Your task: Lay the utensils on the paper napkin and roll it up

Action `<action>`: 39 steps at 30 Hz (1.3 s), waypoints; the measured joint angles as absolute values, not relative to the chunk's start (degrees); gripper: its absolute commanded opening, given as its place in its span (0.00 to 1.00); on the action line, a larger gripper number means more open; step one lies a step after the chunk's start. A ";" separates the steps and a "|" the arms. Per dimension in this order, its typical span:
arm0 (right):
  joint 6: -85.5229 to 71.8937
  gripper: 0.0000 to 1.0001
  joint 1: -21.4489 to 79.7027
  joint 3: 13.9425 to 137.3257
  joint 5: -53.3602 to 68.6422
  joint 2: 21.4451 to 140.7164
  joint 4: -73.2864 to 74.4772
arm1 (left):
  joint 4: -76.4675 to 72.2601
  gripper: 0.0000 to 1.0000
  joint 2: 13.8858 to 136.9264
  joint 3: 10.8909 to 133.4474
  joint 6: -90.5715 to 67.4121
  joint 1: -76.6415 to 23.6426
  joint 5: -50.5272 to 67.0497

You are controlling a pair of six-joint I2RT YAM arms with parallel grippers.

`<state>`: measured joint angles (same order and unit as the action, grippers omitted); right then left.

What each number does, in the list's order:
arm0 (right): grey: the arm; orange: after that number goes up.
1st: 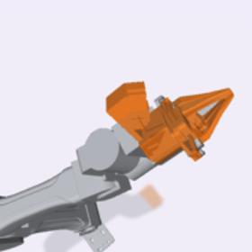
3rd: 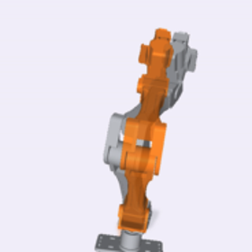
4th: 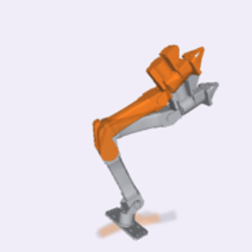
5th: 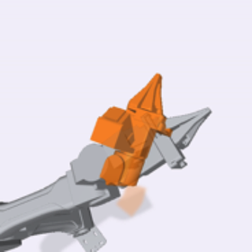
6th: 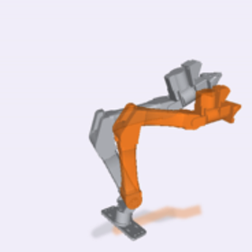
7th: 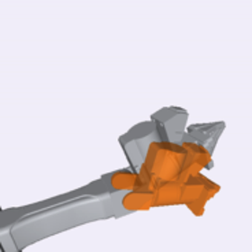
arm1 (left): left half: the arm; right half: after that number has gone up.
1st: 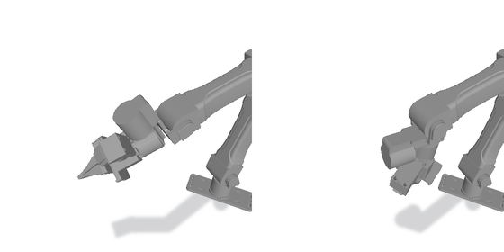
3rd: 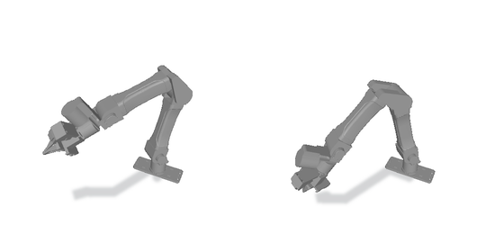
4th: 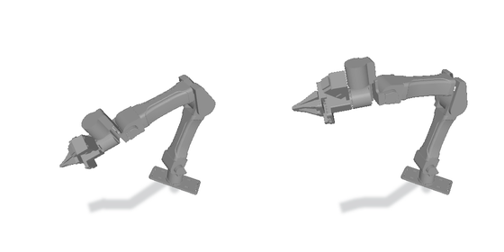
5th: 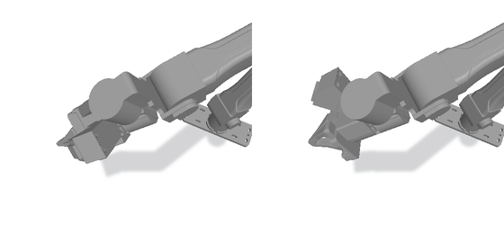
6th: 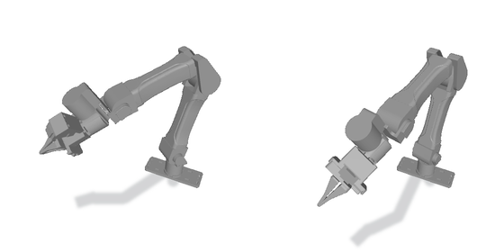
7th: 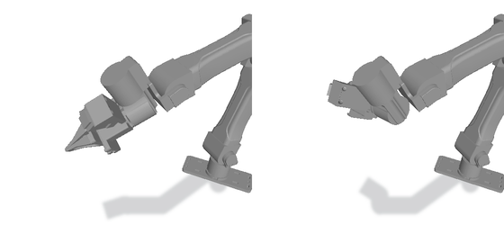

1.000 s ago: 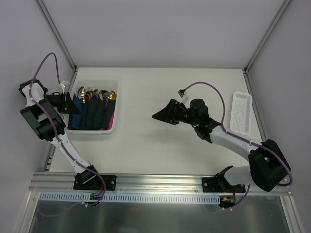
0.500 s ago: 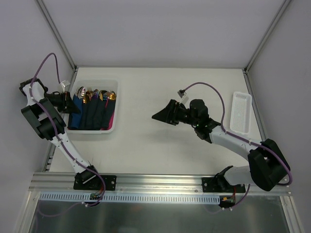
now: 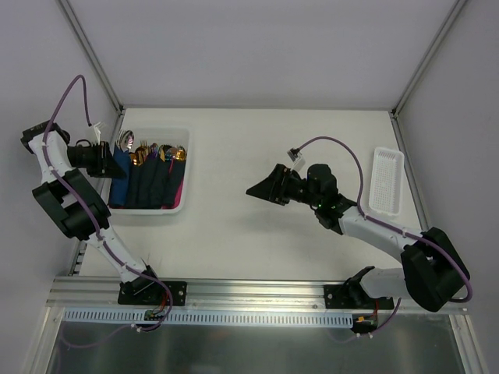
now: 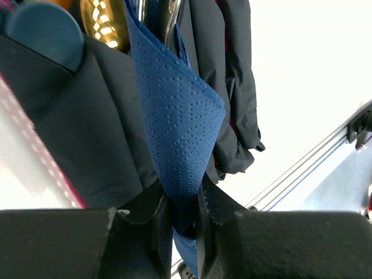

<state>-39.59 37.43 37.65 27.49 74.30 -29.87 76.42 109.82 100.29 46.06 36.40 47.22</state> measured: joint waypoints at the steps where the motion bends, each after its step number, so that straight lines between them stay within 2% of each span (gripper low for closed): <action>1: -39.62 0.76 37.43 37.58 27.49 74.26 -29.89 | 76.42 0.00 109.54 99.63 46.09 36.47 47.18; 12: -39.62 0.76 37.43 37.58 27.49 74.19 -30.20 | 76.36 0.00 110.02 97.14 46.09 37.23 44.36; 31: -39.86 0.76 37.43 37.58 27.49 75.09 -30.17 | 78.32 0.01 123.42 106.87 43.86 35.66 43.24; 34: -39.86 0.76 37.43 37.58 27.49 75.09 -30.20 | 78.50 0.05 123.98 107.09 43.48 35.62 43.38; 39: -39.88 0.76 37.43 37.58 27.49 75.09 -30.20 | 78.50 0.26 124.05 107.22 43.03 35.59 43.27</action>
<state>-39.88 37.43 37.58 27.49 75.09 -30.20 78.50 124.05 107.22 43.03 35.59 43.27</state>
